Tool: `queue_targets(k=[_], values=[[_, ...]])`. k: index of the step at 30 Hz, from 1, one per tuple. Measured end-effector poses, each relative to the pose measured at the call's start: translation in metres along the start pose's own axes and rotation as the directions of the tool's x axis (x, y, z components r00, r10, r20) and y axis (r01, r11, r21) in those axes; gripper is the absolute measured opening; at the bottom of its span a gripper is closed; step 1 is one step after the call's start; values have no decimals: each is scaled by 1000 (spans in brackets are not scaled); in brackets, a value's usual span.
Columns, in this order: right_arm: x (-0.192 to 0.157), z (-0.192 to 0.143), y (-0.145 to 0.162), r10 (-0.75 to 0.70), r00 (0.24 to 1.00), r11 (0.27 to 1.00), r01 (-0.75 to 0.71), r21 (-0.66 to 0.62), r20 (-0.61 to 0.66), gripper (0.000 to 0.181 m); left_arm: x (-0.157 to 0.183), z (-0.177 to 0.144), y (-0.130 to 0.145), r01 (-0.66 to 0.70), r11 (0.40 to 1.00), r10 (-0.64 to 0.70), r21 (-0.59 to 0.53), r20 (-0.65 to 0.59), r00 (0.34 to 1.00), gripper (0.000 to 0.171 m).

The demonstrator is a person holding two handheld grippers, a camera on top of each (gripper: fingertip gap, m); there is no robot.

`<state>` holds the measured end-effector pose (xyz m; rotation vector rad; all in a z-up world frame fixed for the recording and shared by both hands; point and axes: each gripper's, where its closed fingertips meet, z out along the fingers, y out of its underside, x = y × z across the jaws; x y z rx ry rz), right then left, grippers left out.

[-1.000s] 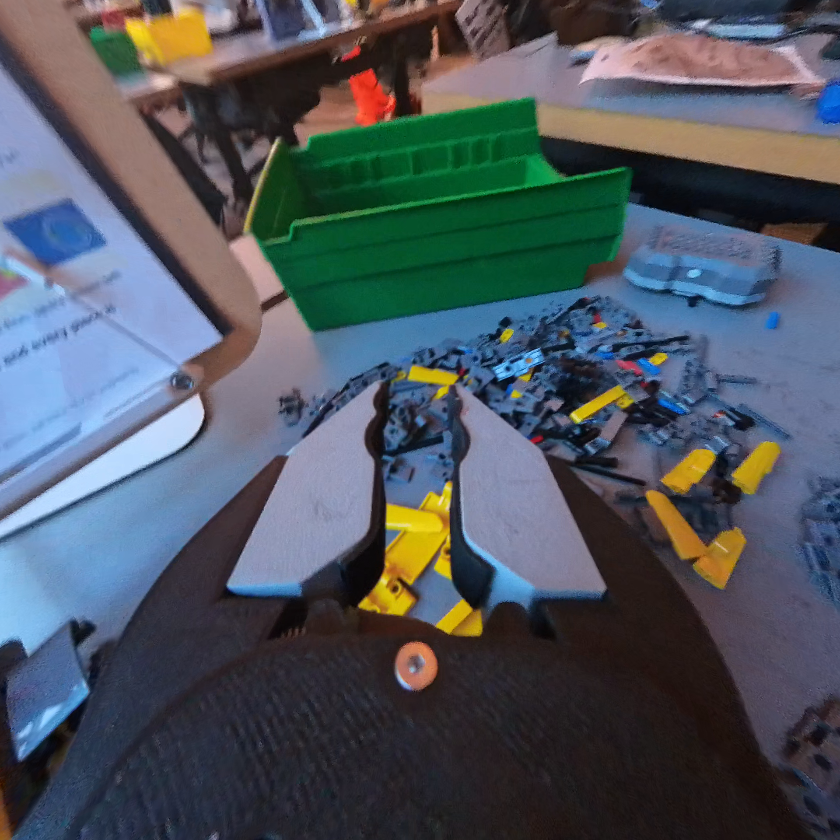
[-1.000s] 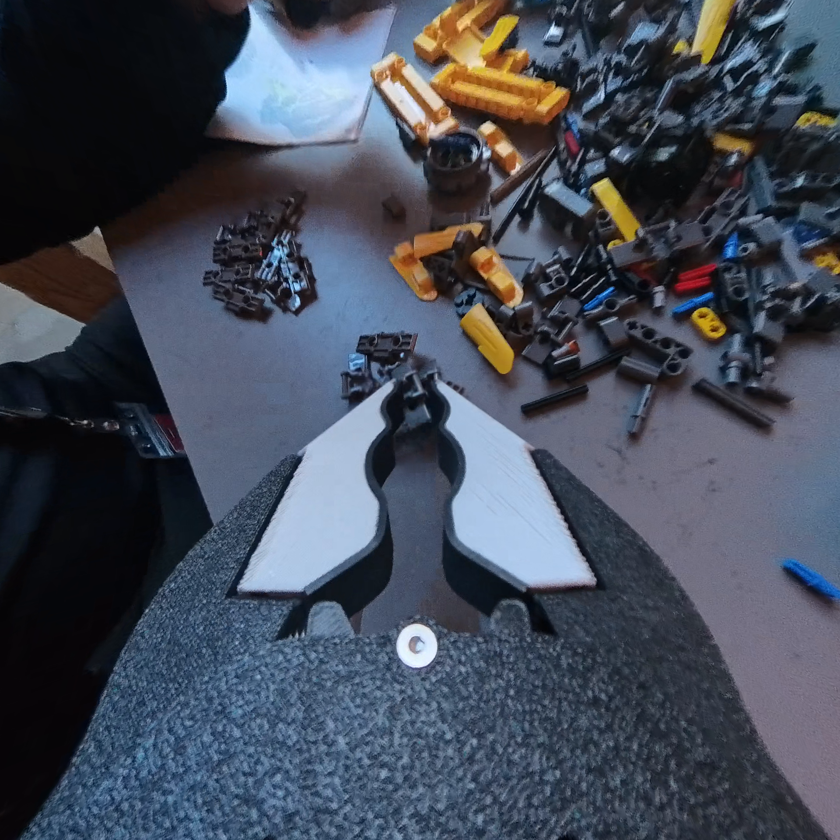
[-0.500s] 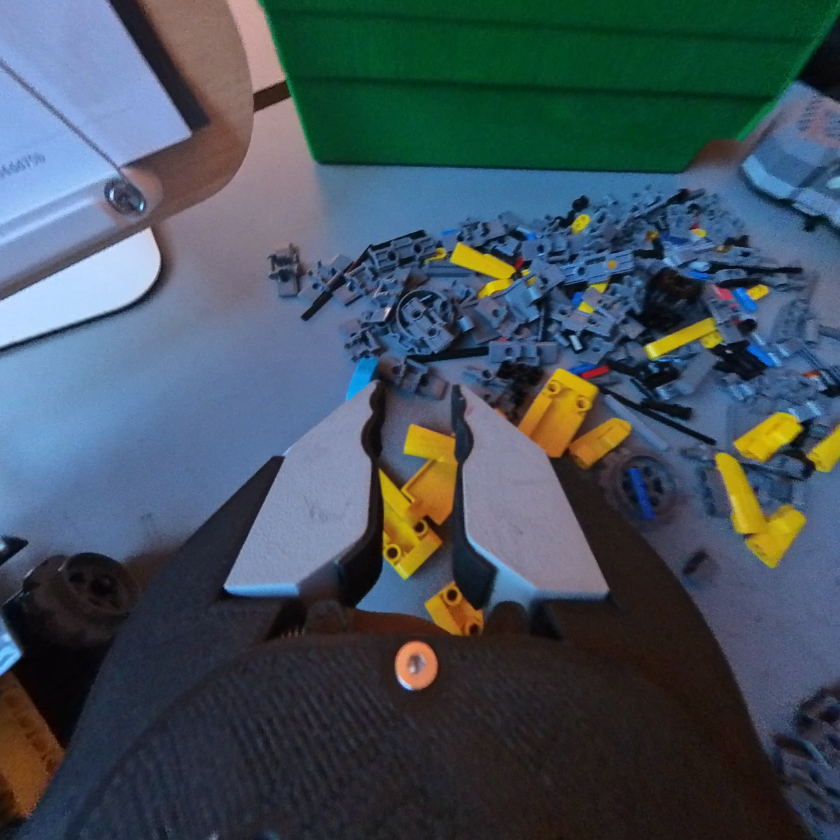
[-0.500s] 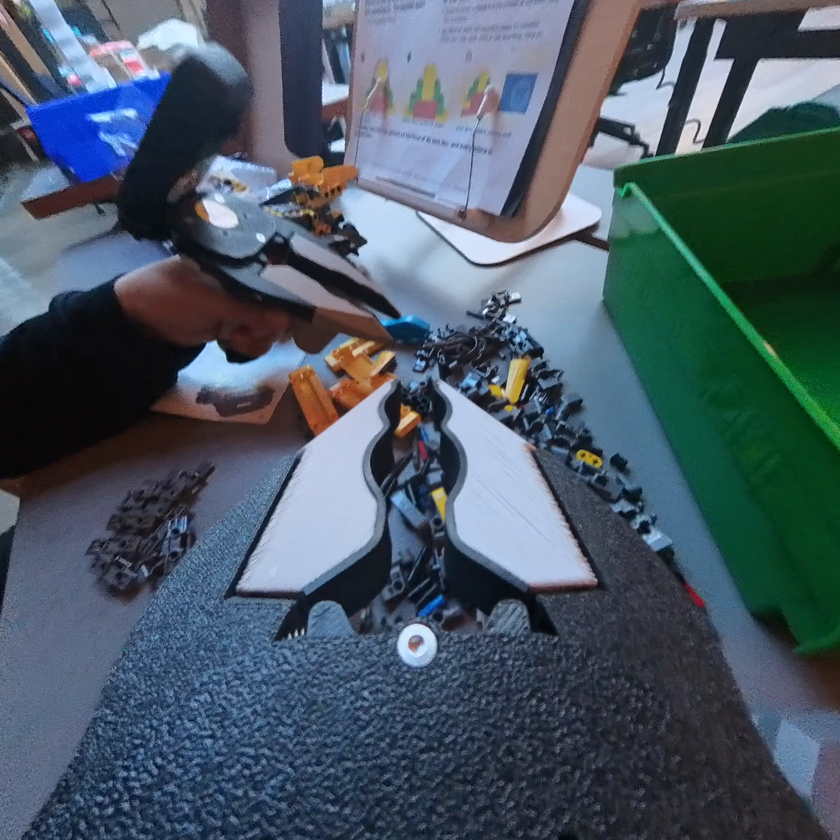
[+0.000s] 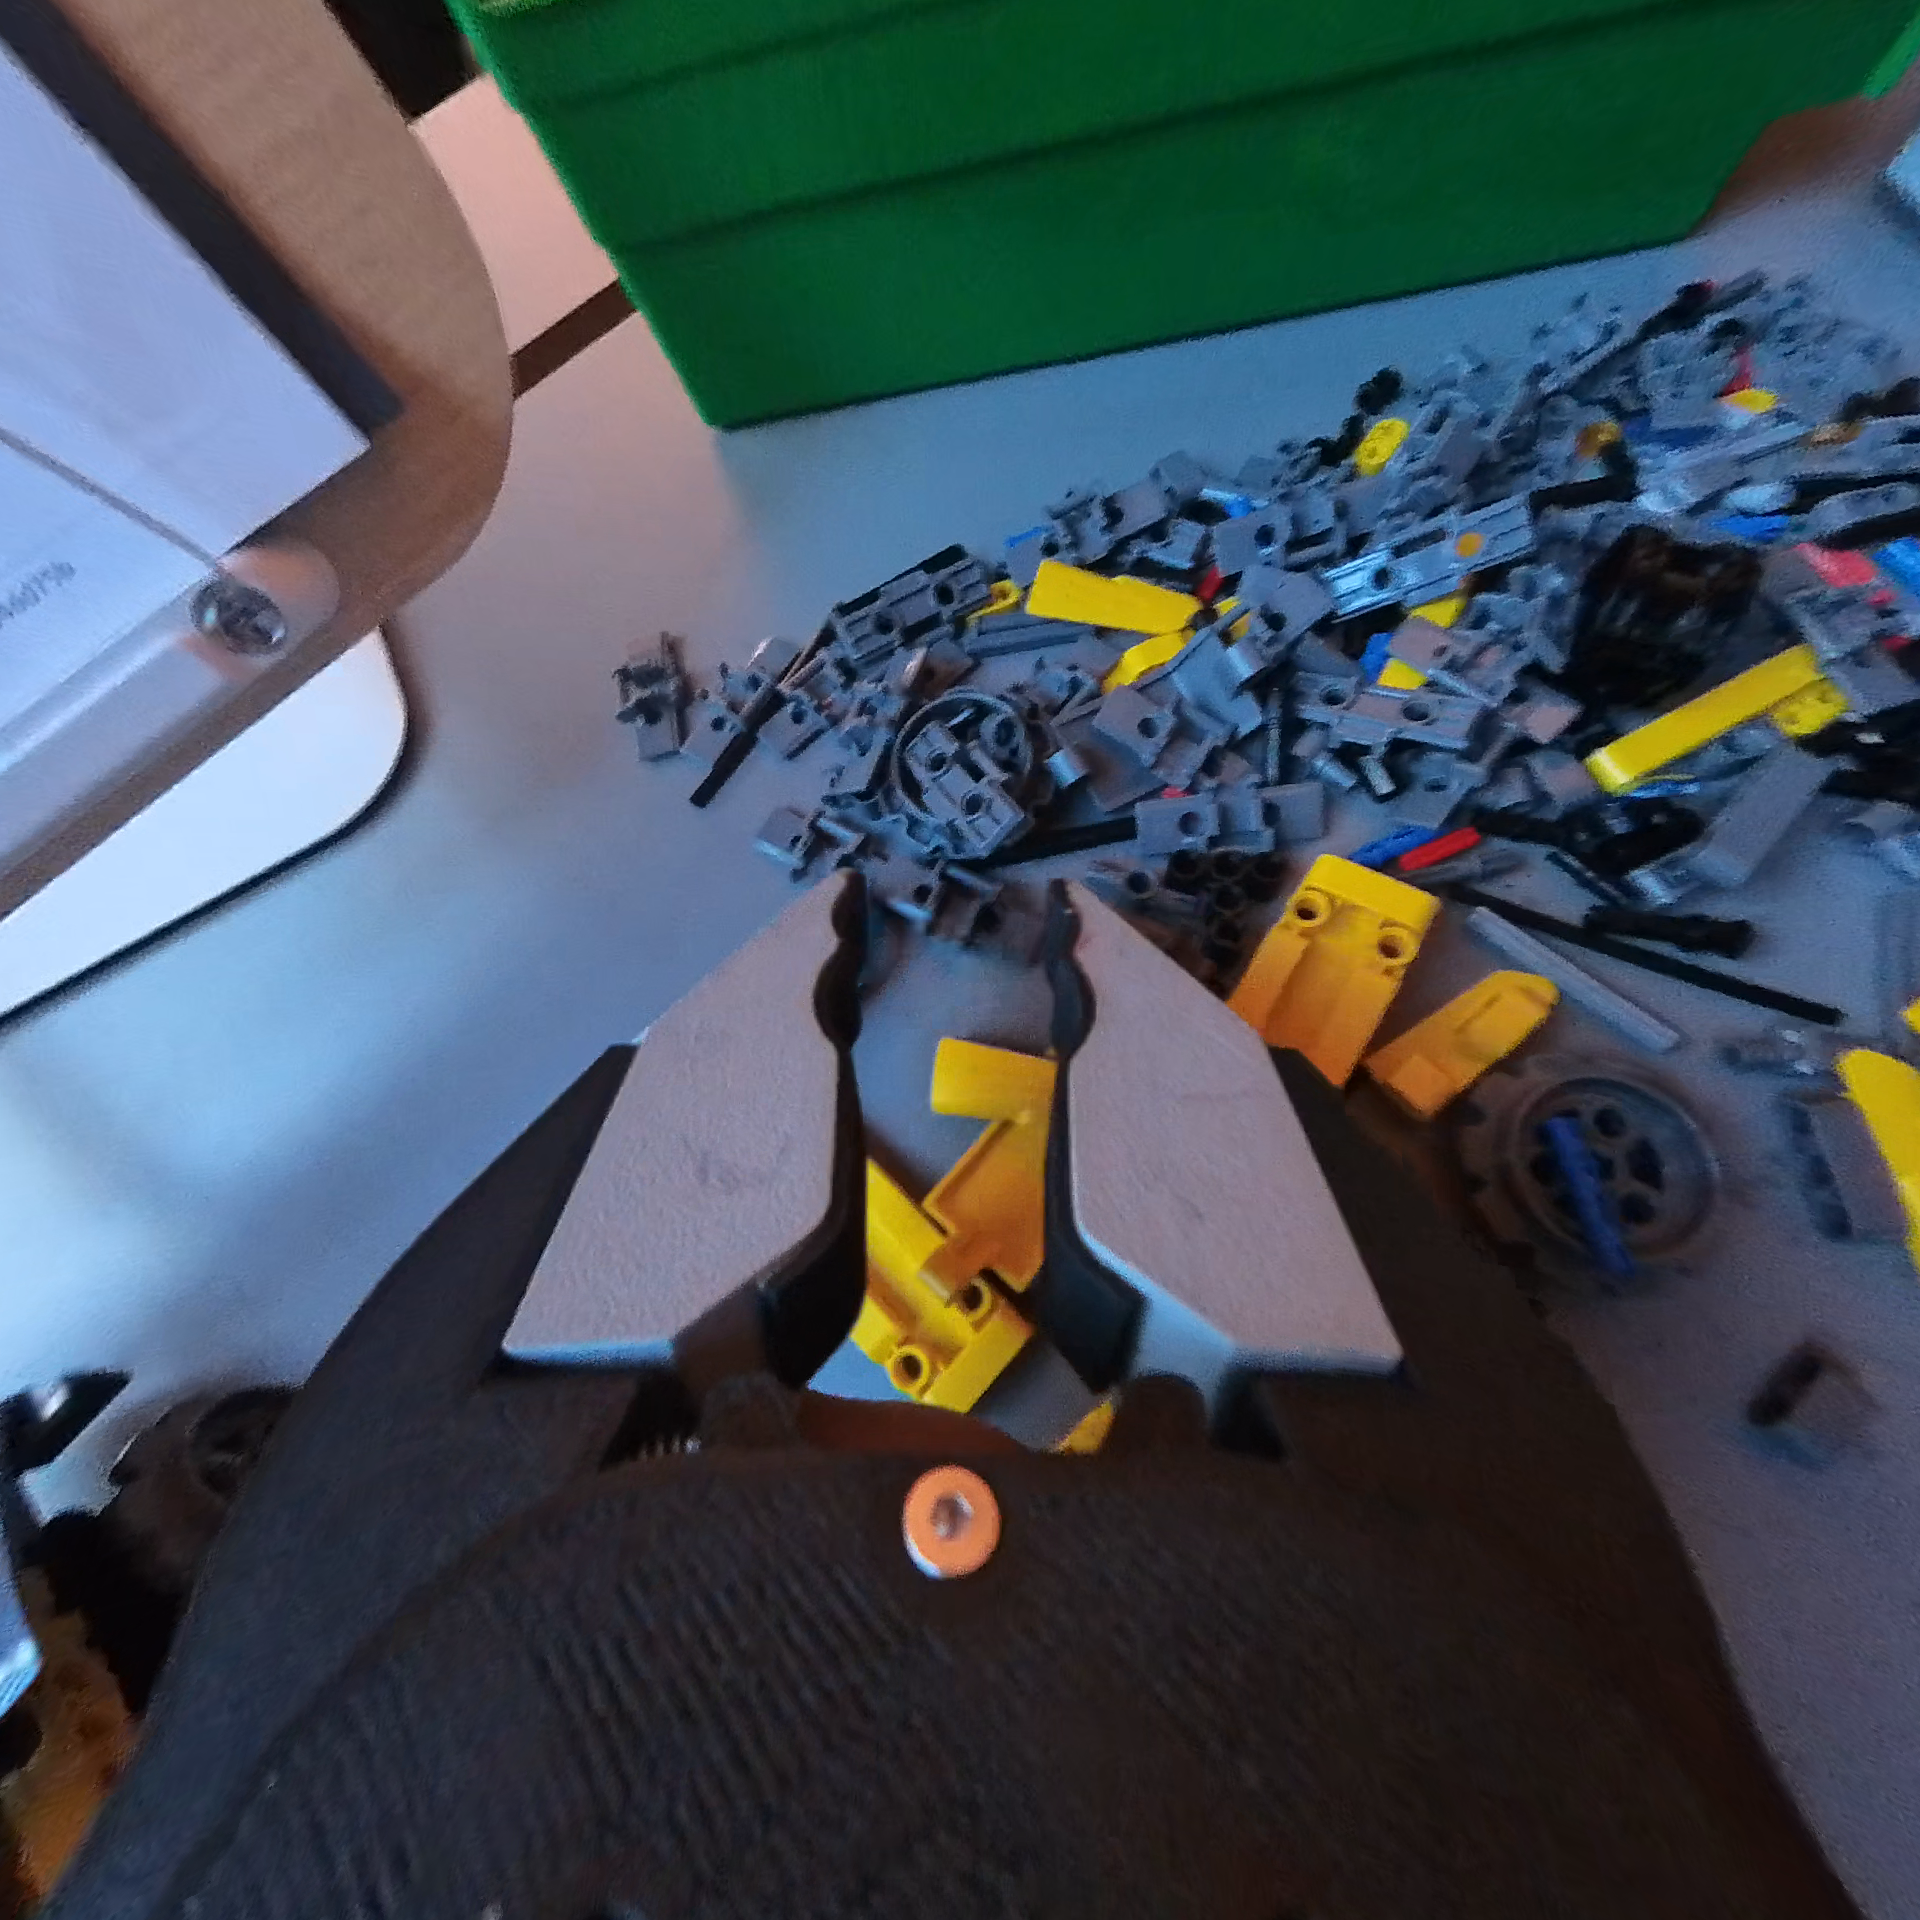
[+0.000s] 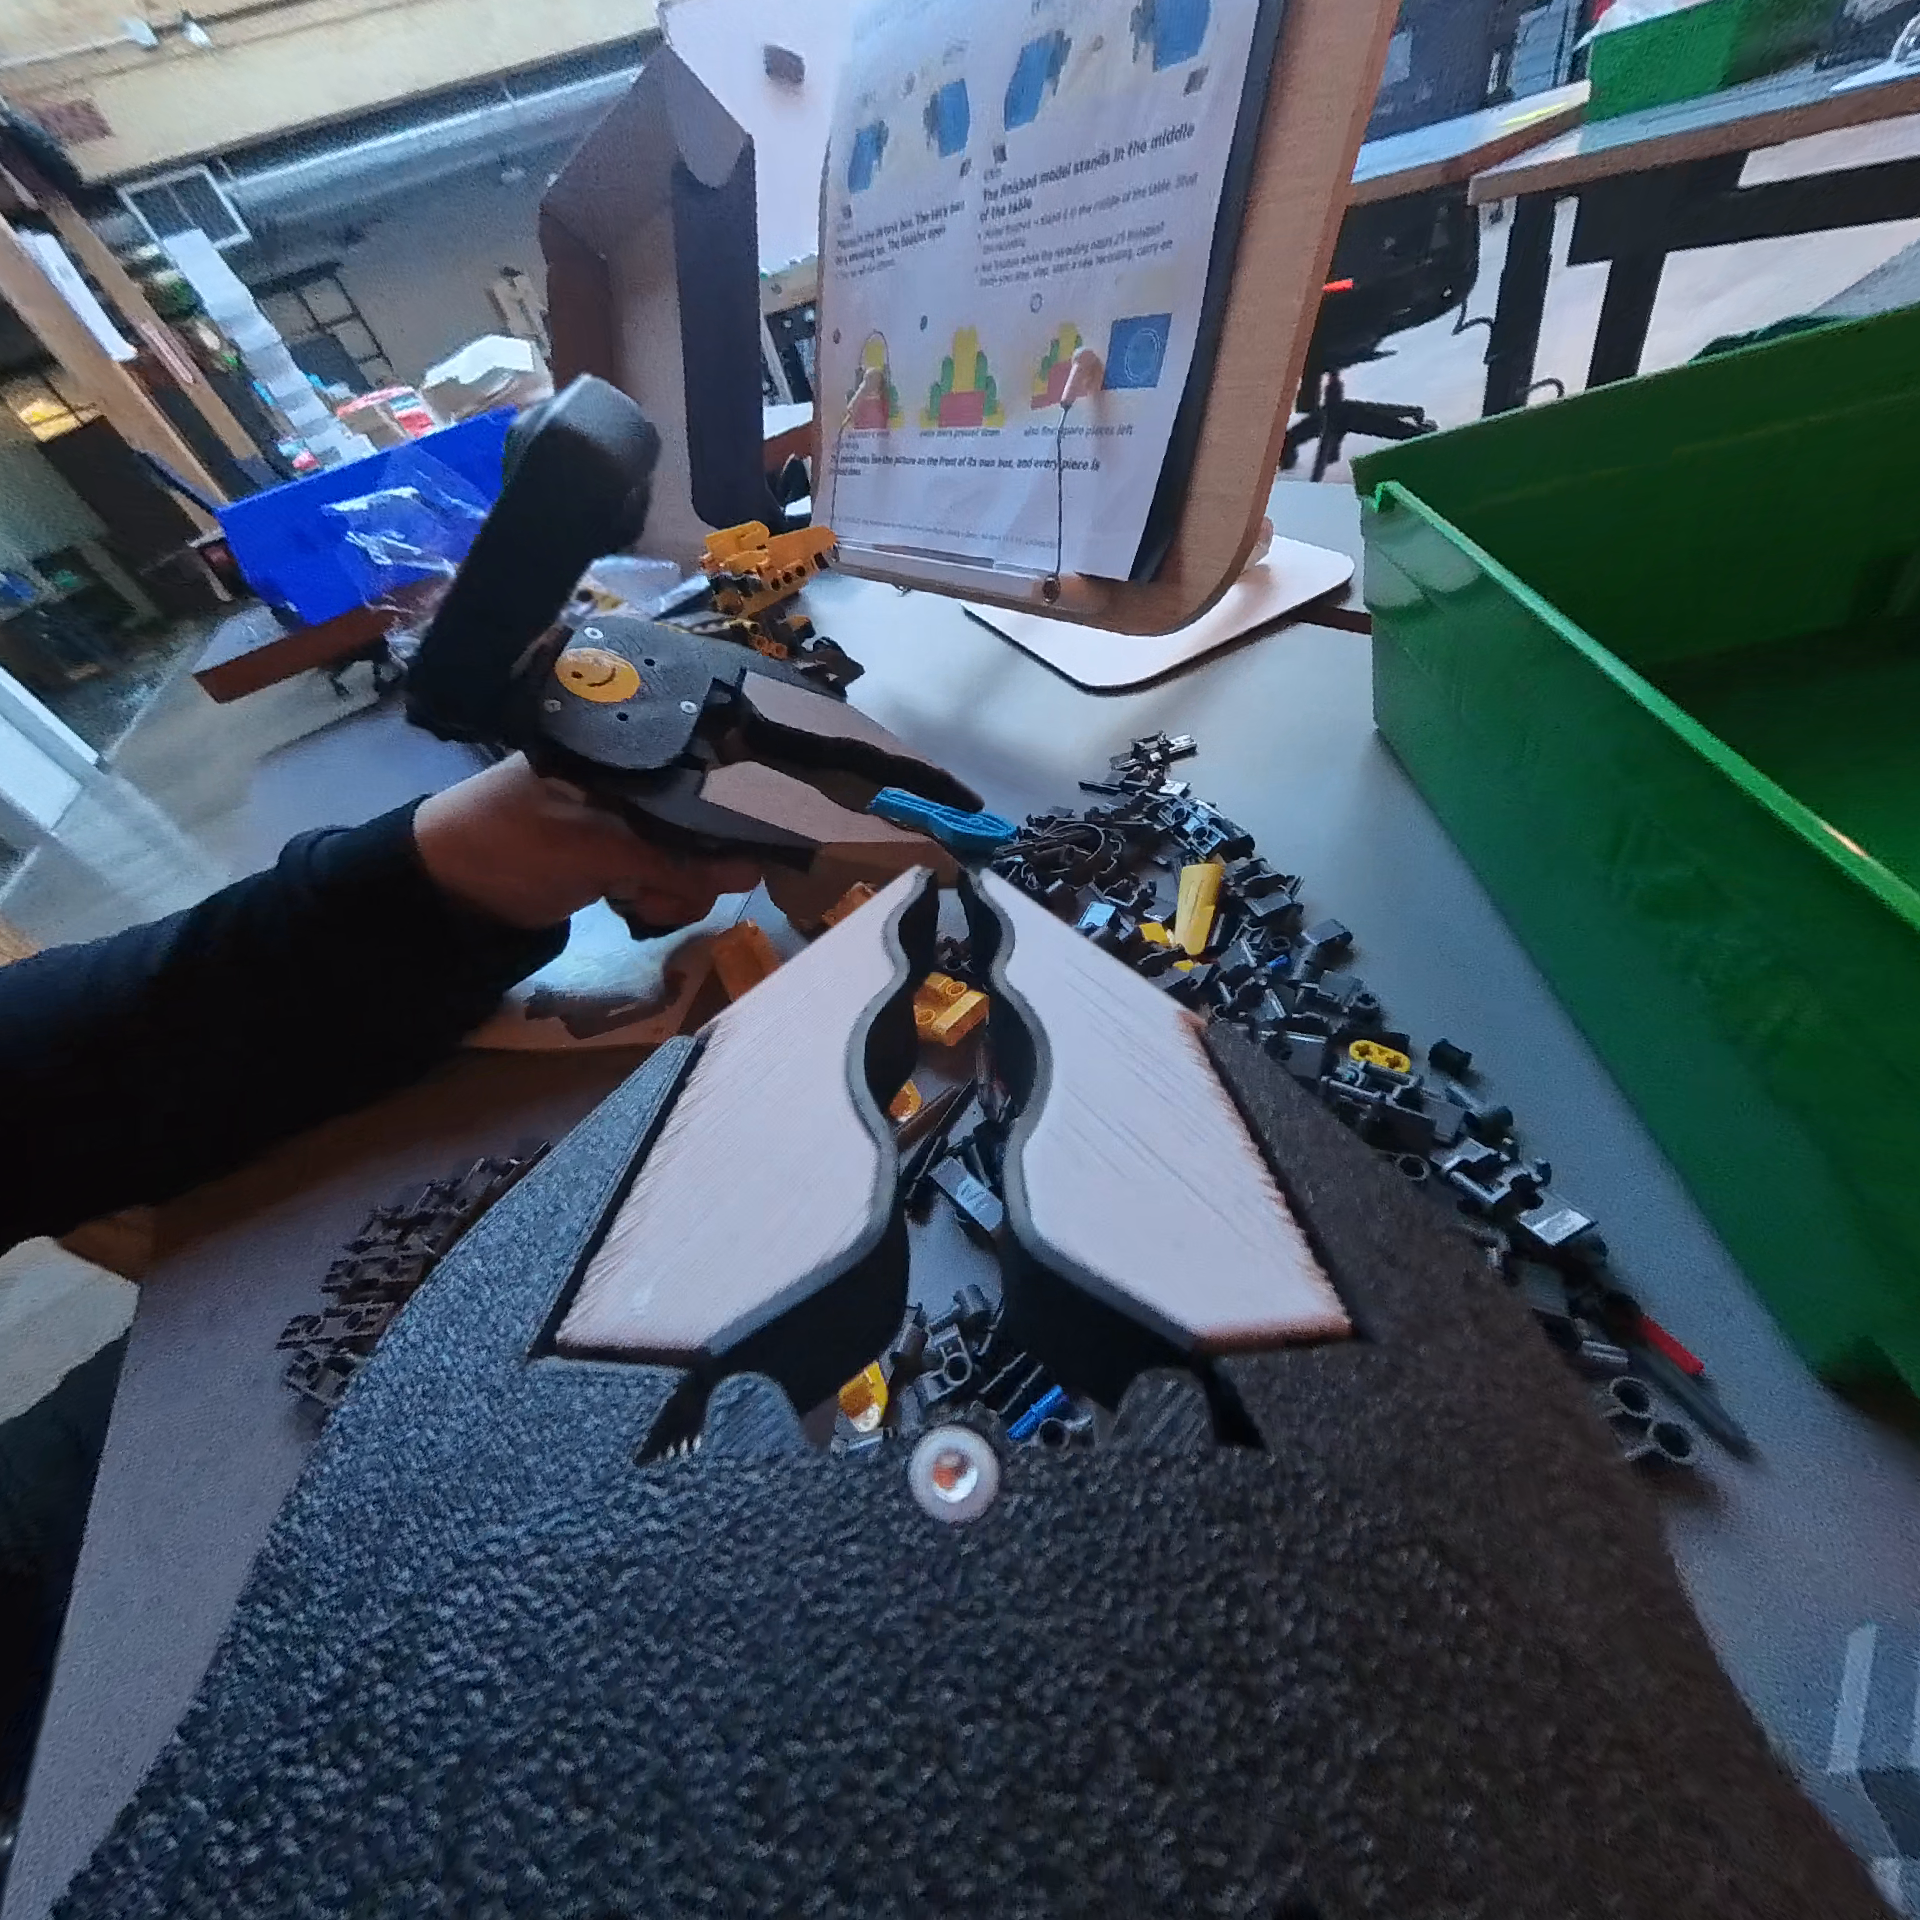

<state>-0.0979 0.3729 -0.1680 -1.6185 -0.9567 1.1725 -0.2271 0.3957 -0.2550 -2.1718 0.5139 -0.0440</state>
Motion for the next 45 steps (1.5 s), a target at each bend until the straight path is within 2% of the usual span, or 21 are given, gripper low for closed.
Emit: queue_targets(k=[2, 6, 11, 18, 20, 26, 30, 35, 37, 39, 41, 43, 45], values=[[-2, 1, 0, 19, 1000, 1000, -19, 5, 22, 5, 6, -1, -3, -19, 1000, 19, 5, -55, 998, 26], [-6, 2, 0, 33, 998, 999, -33, 7, 49, 5, 7, -4, 7, -109, 988, 97, -106, -112, 989, 28], [-14, 0, -6, 35, 996, 999, -37, 25, 78, 5, 4, -9, 2, -216, 959, 186, -182, -164, 969, 26], [-19, -6, -12, 24, 996, 998, -28, 54, 85, 5, 2, 12, 15, -252, 926, 190, -281, -231, 954, 19], [-19, -8, -13, 37, 995, 997, -43, 62, 93, 5, 0, 15, 13, -250, 929, 192, -273, -224, 956, 12], [-20, -12, -18, 48, 993, 995, -57, 83, 108, 4, 0, 17, 13, -231, 937, 171, -263, -233, 957, 8], [-20, -11, -16, 53, 992, 995, -62, 74, 112, 5, 1, 6, 14, -222, 940, 161, -260, -237, 958, 8], [-28, -6, -9, 69, 984, 997, -74, 29, 164, 6, 9, -30, -6, -255, 958, 222, -133, -220, 950, 7], [-38, -2, -4, 85, 972, 996, -86, -5, 218, 9, 33, -52, -25, -335, 941, 334, 38, -251, 909, 8], [-50, 3, 3, 117, 954, 993, -105, -58, 275, 16, 67, -80, -42, -453, 854, 508, 257, -223, 832, 7], [-62, 5, 6, 157, 926, 987, -136, -85, 342, 22, 97, -104, -49, -563, 721, 656, 405, -137, 742, 7], [-78, 5, 8, 206, 879, 978, -173, -114, 430, 23, 112, -118, -52, -628, 631, 718, 455, -36, 695, 7], [-90, 5, 12, 242, 837, 970, -188, -157, 490, 24, 120, -124, -53, -652, 599, 732, 466, 13, 681, 7]])
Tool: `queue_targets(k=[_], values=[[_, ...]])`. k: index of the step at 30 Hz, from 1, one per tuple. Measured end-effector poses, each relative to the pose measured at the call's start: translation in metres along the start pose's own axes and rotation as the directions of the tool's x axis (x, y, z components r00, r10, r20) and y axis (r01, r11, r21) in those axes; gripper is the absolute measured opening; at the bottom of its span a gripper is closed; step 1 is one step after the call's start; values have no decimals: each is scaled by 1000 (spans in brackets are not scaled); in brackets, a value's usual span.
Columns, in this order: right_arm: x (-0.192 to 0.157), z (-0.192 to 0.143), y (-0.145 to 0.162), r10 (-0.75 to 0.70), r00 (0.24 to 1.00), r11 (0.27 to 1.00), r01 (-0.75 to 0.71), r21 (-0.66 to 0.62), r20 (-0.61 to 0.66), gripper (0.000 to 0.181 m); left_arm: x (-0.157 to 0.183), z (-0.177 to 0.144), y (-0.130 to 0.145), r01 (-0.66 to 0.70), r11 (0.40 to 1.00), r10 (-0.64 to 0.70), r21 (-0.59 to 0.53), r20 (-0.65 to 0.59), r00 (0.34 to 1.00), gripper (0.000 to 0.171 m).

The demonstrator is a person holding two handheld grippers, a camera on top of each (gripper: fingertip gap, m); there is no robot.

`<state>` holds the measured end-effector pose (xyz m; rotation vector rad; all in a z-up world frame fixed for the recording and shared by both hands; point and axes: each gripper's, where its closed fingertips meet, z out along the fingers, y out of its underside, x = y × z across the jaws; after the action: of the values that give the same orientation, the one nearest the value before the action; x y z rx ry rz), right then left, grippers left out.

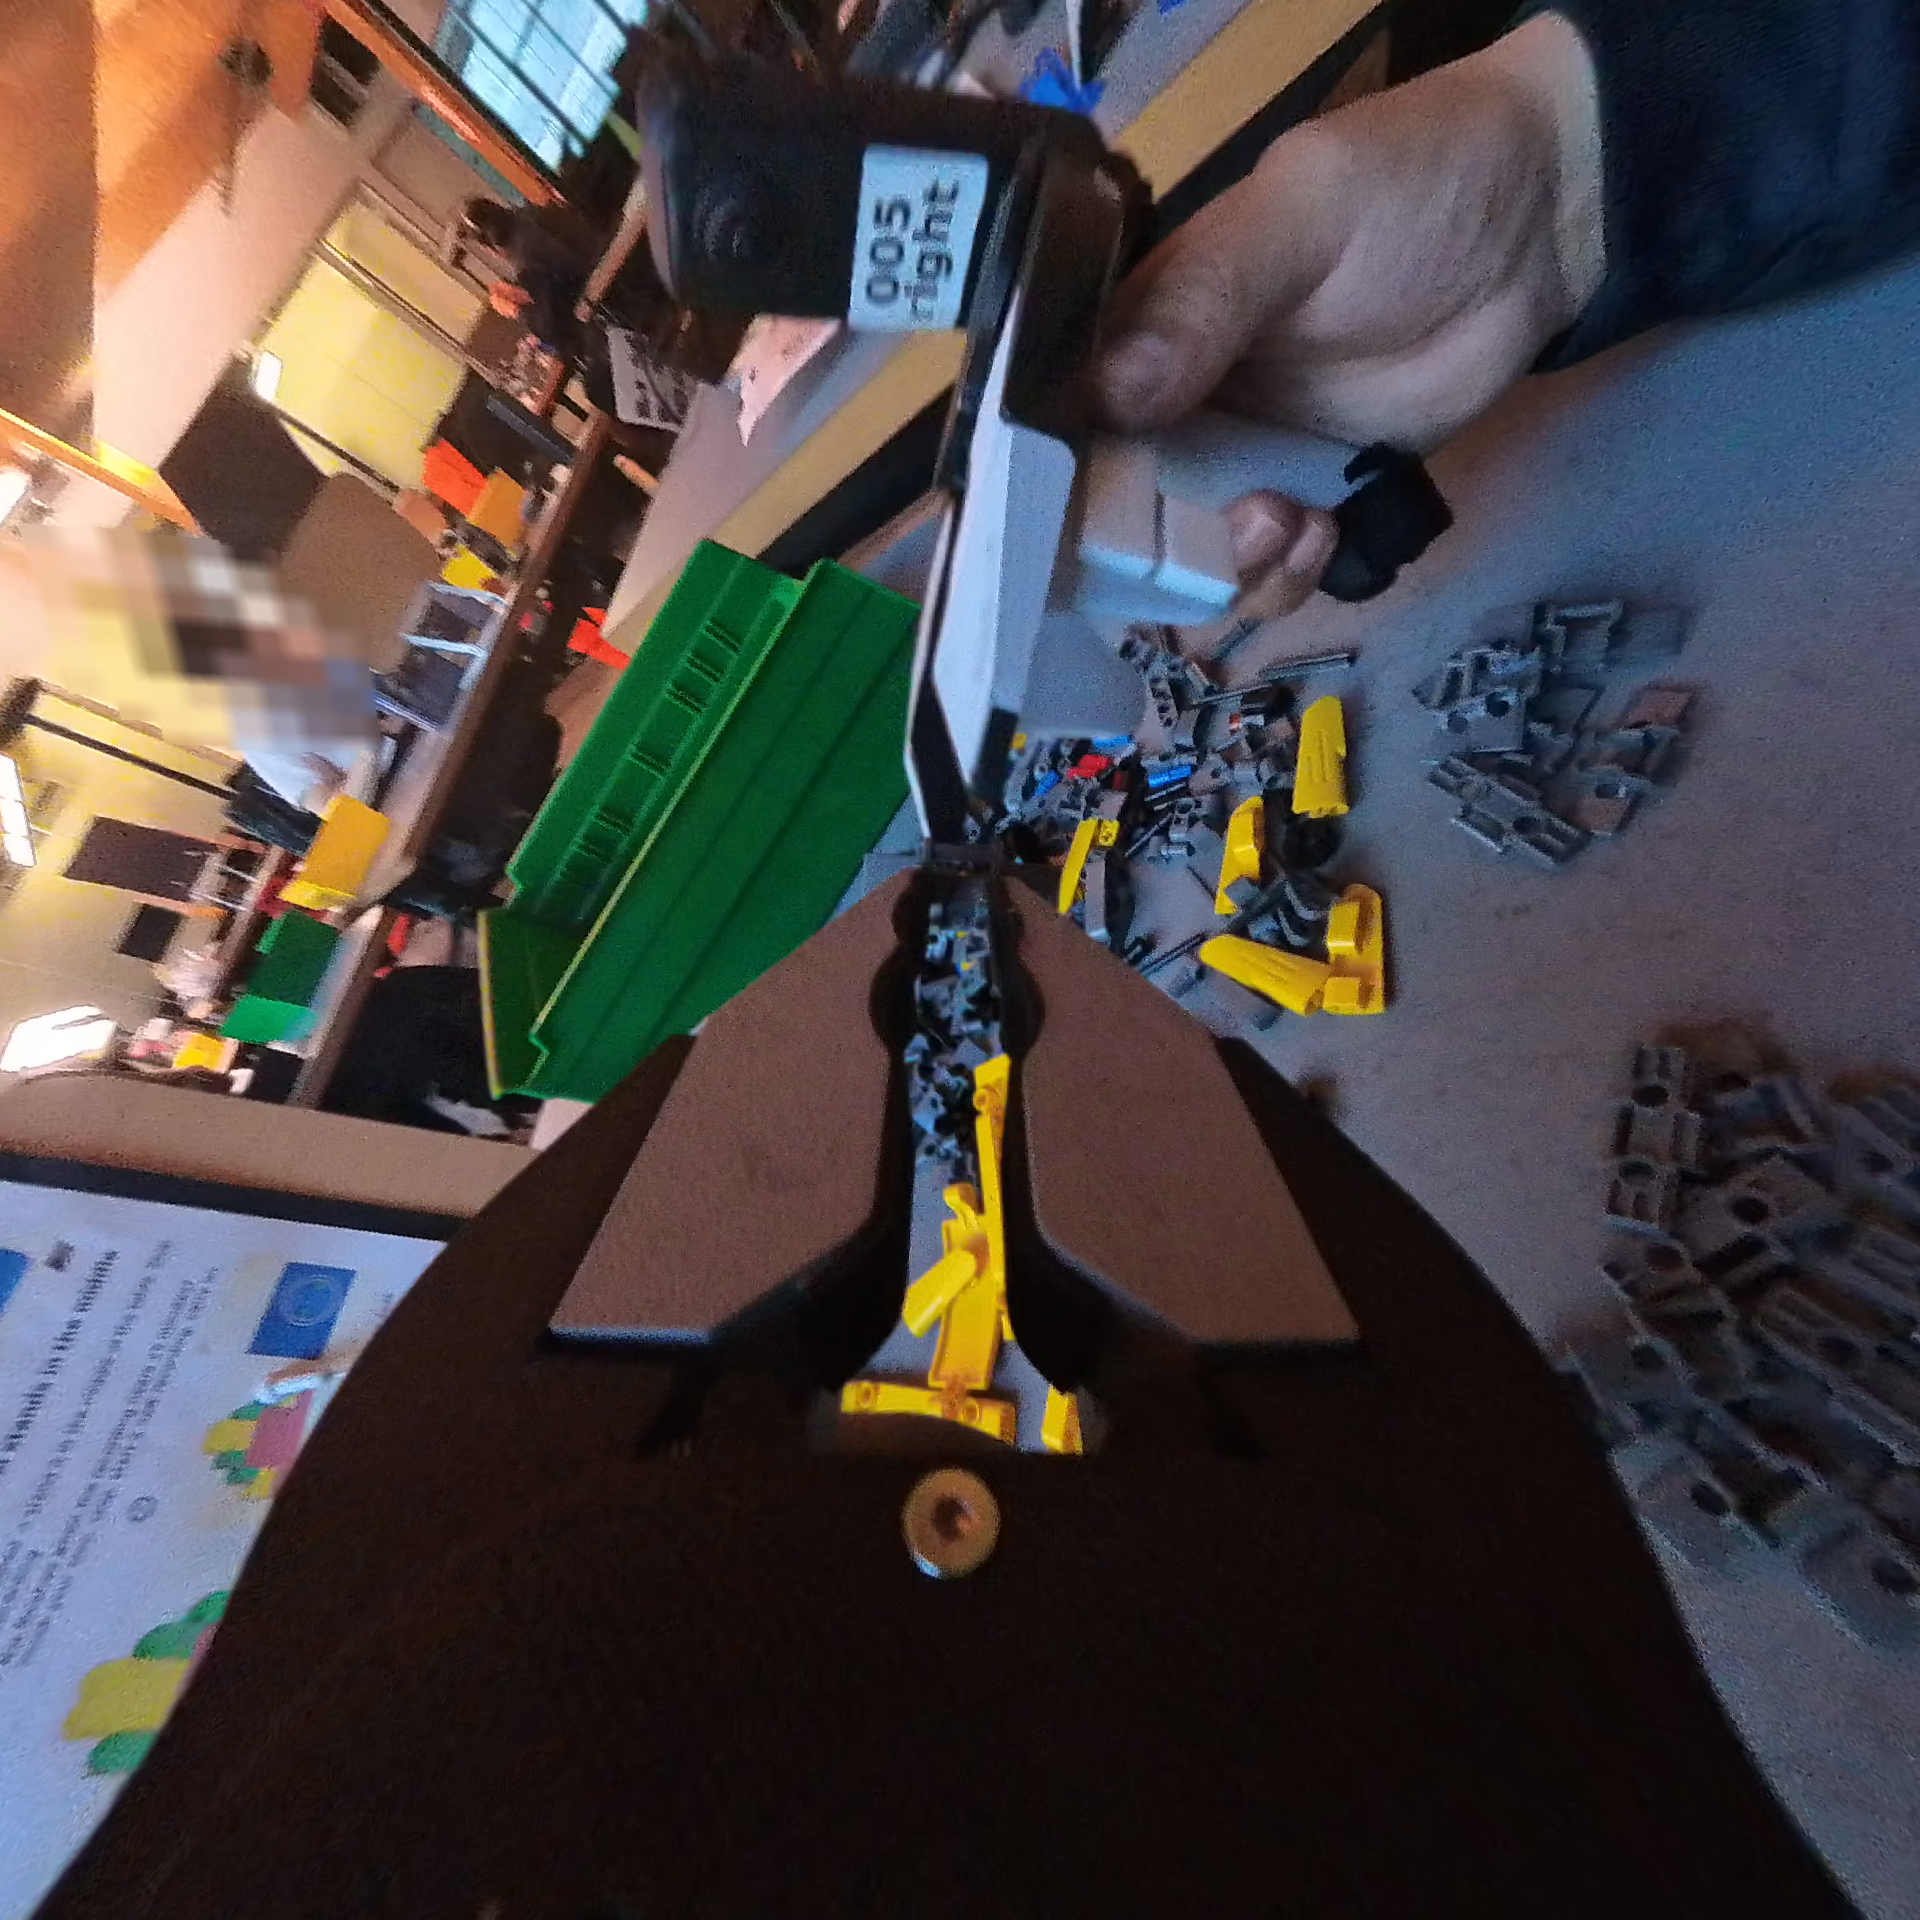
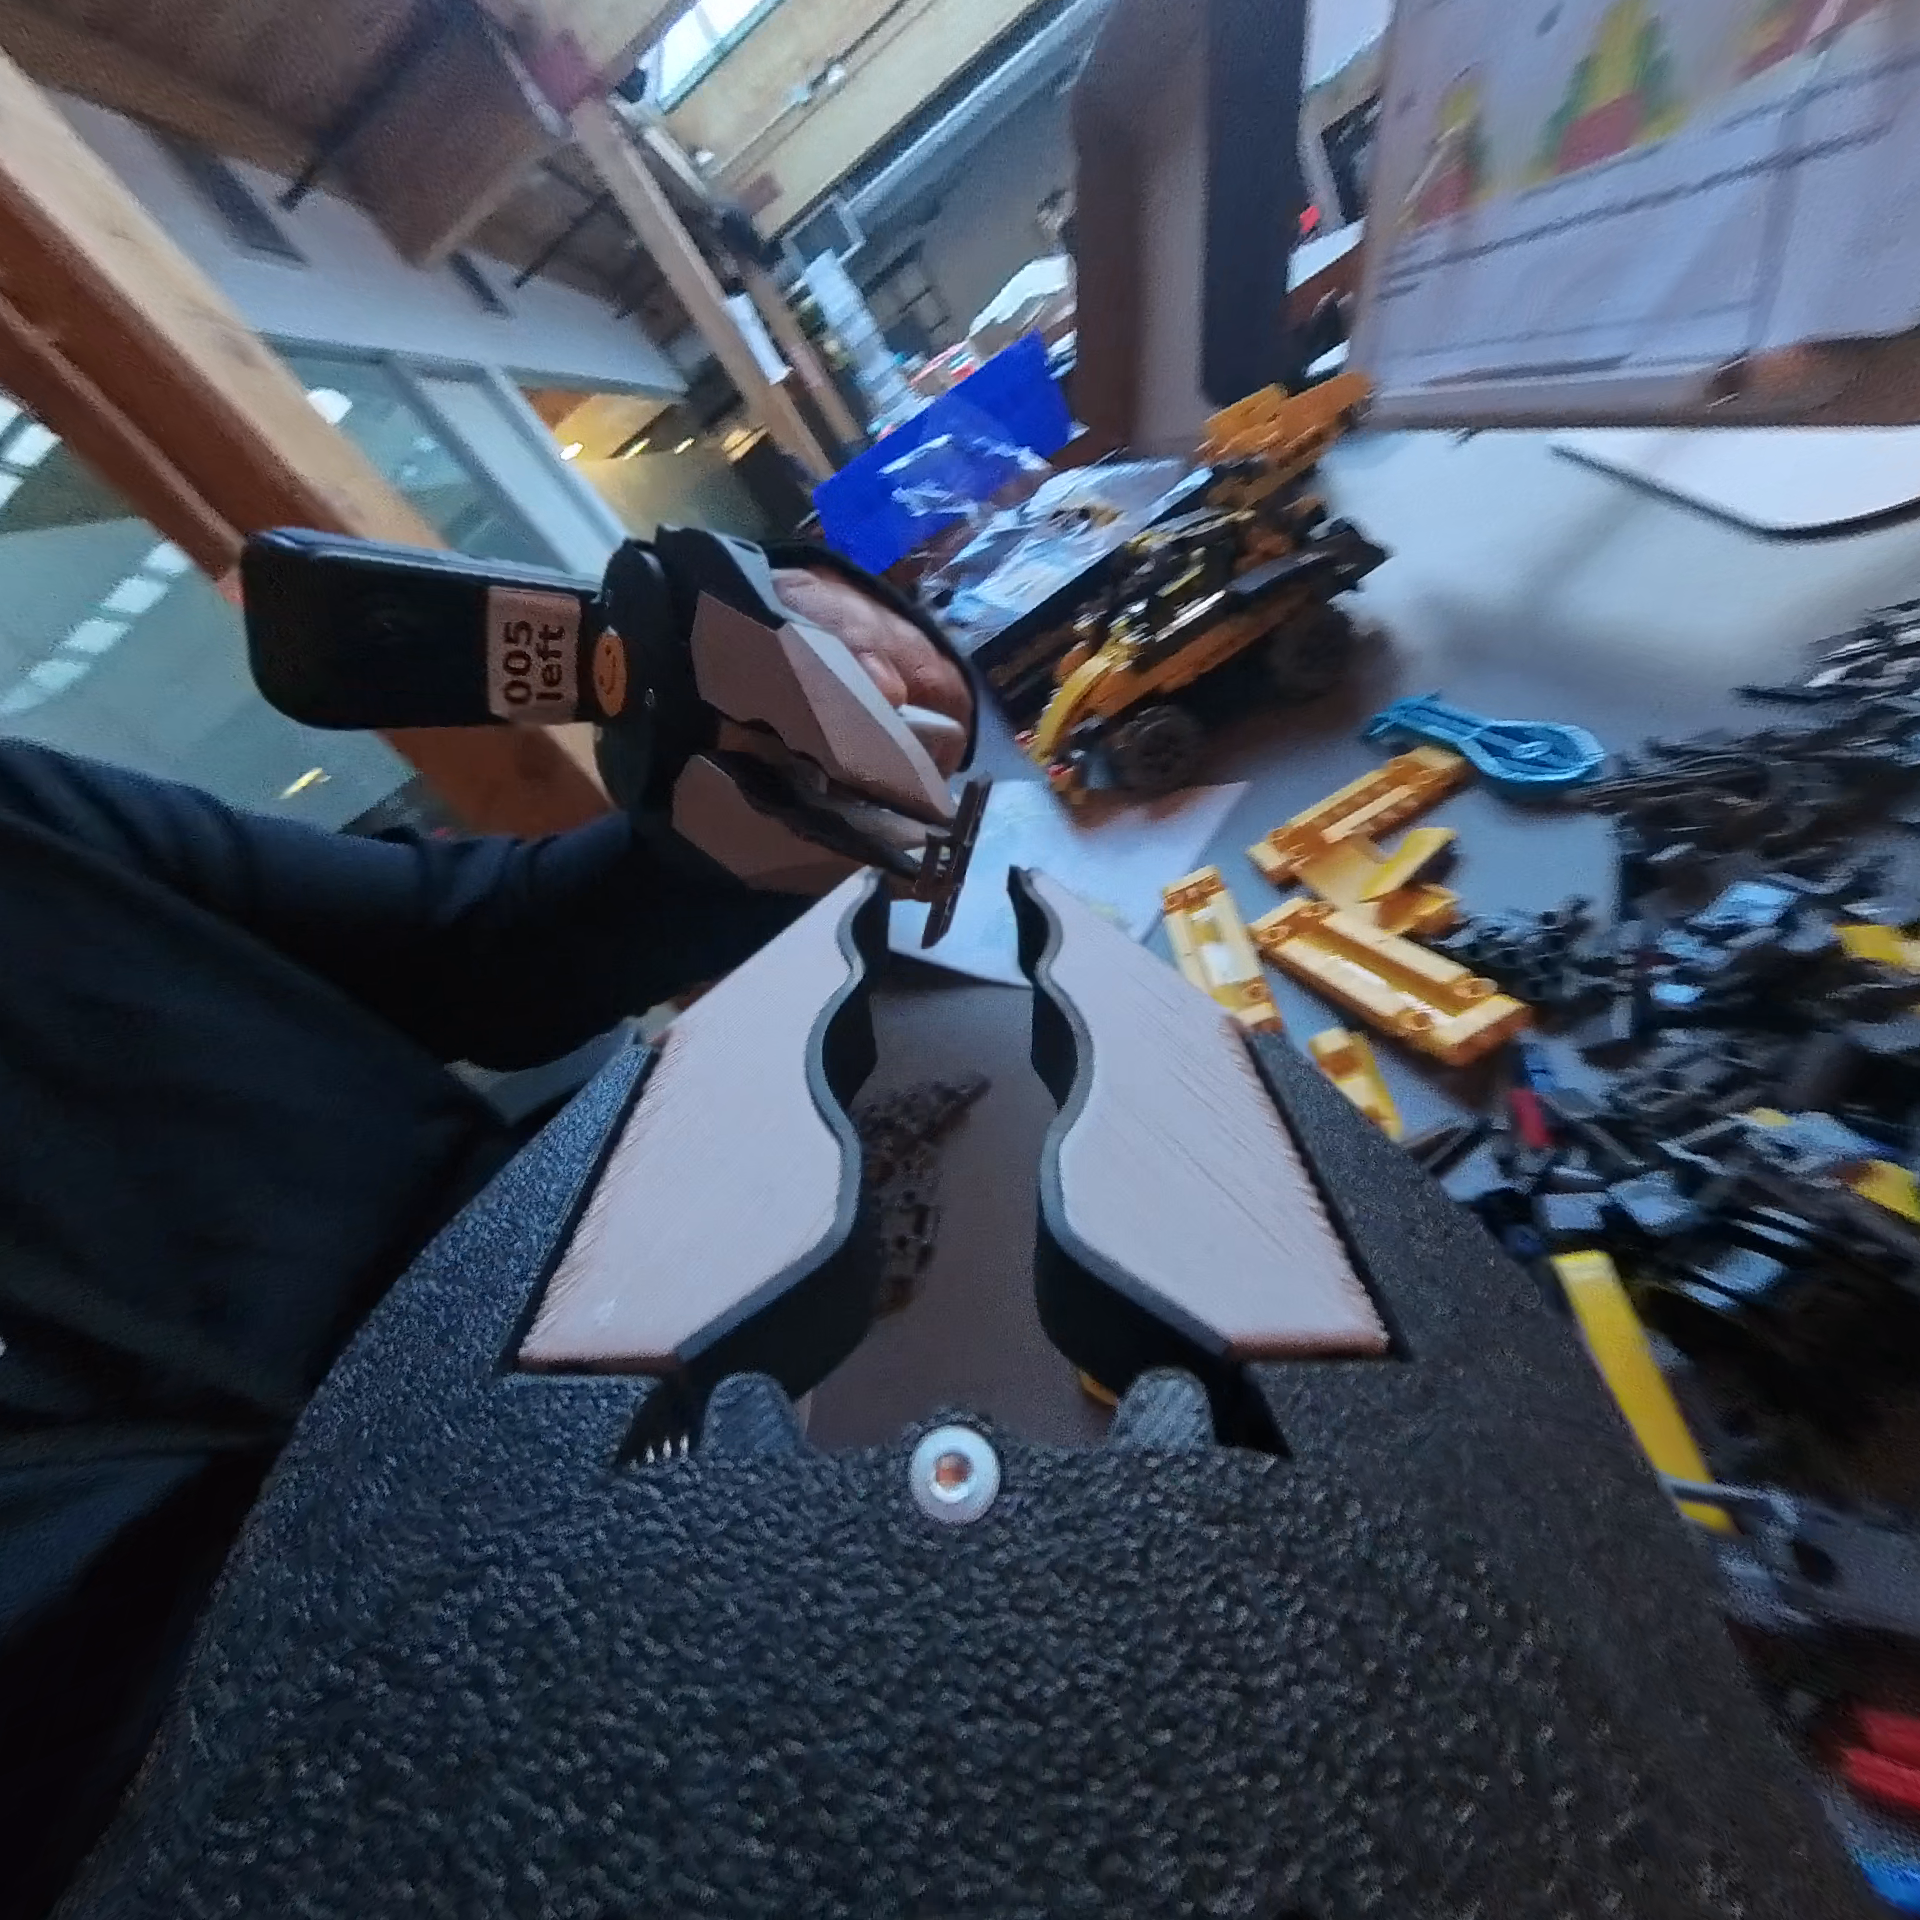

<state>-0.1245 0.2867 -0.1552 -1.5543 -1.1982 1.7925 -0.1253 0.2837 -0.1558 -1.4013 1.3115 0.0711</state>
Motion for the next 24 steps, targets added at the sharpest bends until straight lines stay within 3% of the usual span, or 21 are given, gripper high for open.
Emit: queue_targets(k=[5, 12, 17, 21, 24], values=[[-16, 13, 17, -42, 997, 995, 48, -89, 67, 19, 8, -1, -6, -81, 996, 83, -25, 51, 995, 7], [-28, 10, 13, 3, 989, 998, 7, -67, 147, 17, 16, -8, -18, -97, 995, 95, 39, 42, 995, 7], [-23, 9, 19, -10, 993, 995, 22, -101, 115, 10, 19, -5, -14, -133, 991, 133, 0, 60, 989, 7], [-13, 0, 16, -112, 994, 985, 111, -129, 0, 5, 13, -4, -19, 48, 995, -54, 86, 62, 997, 7], [1, -26, 36, -261, 958, 921, 211, -326, -117, 6, 7, -6, -23, 314, 930, -311, 190, -45, 949, 13]])
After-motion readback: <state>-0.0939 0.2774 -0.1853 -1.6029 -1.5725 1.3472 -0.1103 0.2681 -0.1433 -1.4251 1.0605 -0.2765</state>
